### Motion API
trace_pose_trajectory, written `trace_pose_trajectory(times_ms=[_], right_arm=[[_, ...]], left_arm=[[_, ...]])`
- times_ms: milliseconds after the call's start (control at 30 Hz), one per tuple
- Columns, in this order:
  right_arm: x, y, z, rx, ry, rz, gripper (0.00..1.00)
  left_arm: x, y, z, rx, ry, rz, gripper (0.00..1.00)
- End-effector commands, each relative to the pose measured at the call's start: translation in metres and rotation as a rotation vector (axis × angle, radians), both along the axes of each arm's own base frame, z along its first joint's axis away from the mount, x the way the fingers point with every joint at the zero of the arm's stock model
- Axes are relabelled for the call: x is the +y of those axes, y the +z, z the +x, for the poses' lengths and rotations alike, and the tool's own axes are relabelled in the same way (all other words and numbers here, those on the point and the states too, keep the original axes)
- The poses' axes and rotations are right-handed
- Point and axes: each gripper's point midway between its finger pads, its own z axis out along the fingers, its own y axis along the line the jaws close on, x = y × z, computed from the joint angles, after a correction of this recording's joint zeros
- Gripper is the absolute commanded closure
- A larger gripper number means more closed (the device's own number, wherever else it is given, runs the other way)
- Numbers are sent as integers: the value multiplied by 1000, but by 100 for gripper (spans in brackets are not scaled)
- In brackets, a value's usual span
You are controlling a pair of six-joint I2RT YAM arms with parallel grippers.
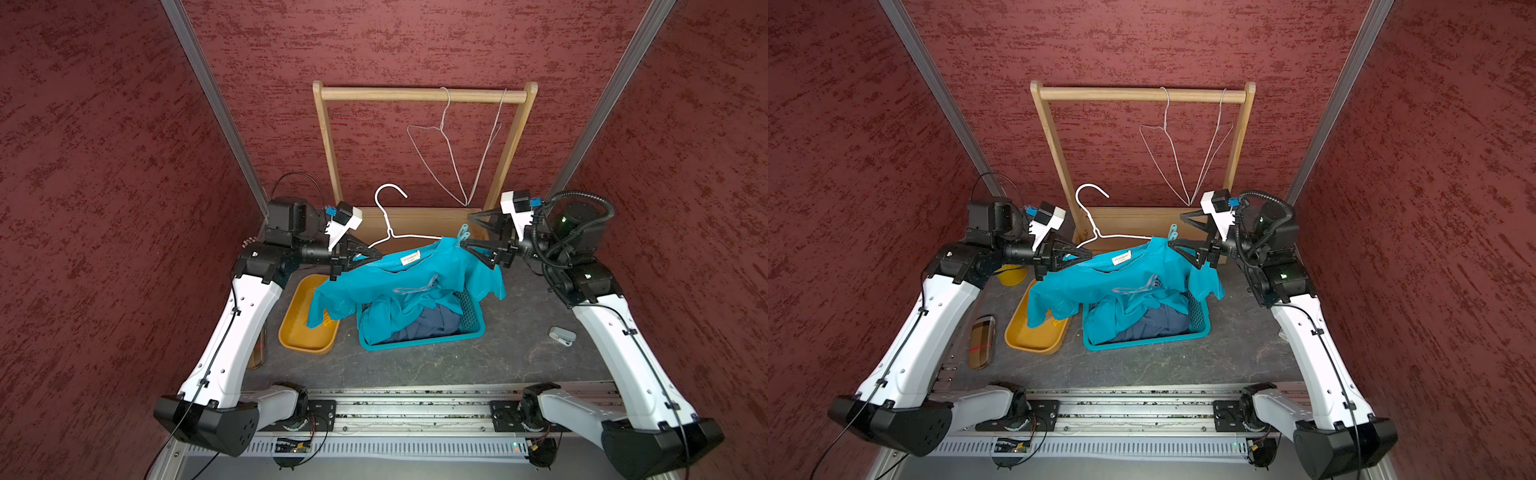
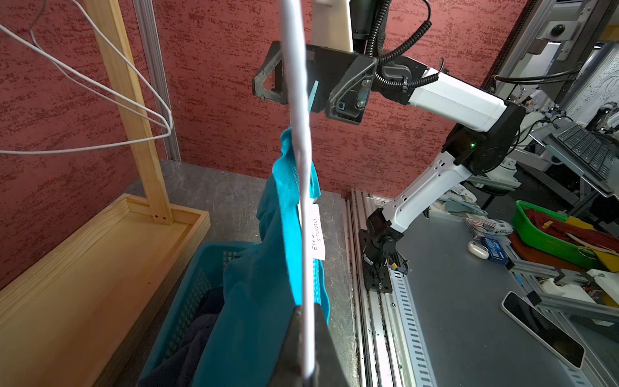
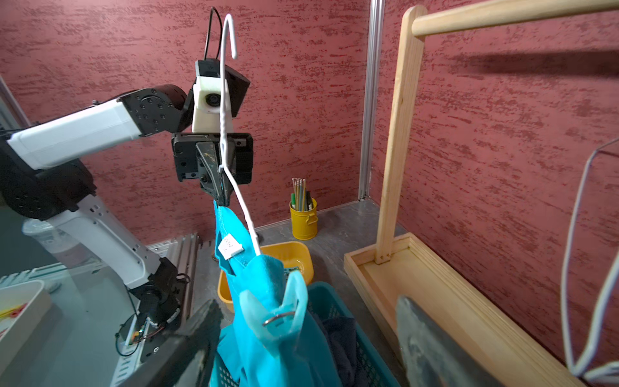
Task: Remove the clothespins securing t-shirts to the hanger
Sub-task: Remove the clothespin from the hanger.
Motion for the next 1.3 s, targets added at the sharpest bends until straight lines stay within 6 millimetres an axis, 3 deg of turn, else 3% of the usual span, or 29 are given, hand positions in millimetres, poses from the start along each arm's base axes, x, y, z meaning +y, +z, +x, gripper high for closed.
trace_pose_trajectory(times_ms=[0,233,533,833,1067,1167,1267], right_arm=[[5,6,-16,5,140,33,17],[7,5,-21,33,217,51,25],[8,8,-16,46,230,67,29],[8,14,-7,43,204,75,44],[8,17,-4,38,197,77,44],[8,17,-3,38,190,79,37],[8,17,-3,39,188,80,37]], left_arm=[[1,7,-9,-29,-30,-20,100],[0,7,-7,-26,-32,-22,100],[-1,4,-8,-14,-35,-20,100],[-1,2,-8,-8,-40,-20,100],[-2,0,-6,-1,-41,-18,100],[-2,-1,-5,0,-36,-14,100],[-2,-2,-4,-1,-34,-12,100]])
